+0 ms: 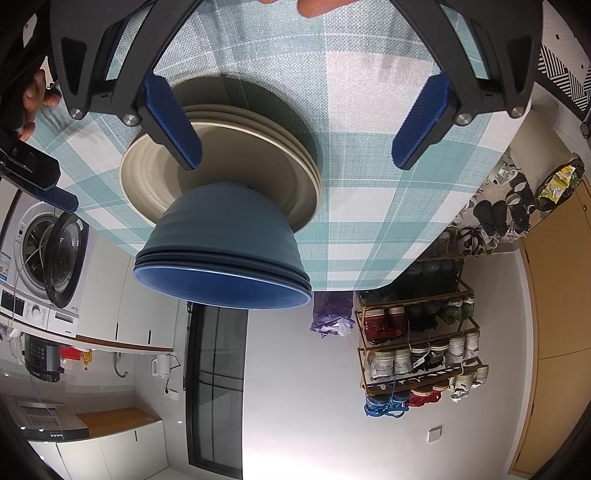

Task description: Organize plates and bowls

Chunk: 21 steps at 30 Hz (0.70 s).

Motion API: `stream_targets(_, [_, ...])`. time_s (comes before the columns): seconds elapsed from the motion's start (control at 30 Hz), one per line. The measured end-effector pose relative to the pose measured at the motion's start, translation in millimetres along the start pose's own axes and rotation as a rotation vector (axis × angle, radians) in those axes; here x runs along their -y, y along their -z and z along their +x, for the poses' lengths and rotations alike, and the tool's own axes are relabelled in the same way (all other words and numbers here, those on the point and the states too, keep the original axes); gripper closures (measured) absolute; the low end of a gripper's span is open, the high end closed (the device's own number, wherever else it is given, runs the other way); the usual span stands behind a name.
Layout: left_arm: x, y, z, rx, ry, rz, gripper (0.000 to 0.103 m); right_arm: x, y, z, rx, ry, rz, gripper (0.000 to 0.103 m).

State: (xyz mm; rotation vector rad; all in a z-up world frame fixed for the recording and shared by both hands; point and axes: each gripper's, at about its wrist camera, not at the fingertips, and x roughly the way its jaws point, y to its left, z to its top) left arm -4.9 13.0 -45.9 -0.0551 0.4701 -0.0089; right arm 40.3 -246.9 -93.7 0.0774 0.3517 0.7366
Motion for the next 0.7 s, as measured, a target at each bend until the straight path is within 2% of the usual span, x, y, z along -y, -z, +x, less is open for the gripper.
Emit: stream_targets(0.7, [1.0, 0.7, -0.2, 0.007, 0.014, -0.007, 0.0, -0.3, 0.7, 0.6, 0.0, -0.002, -0.002, 0.001])
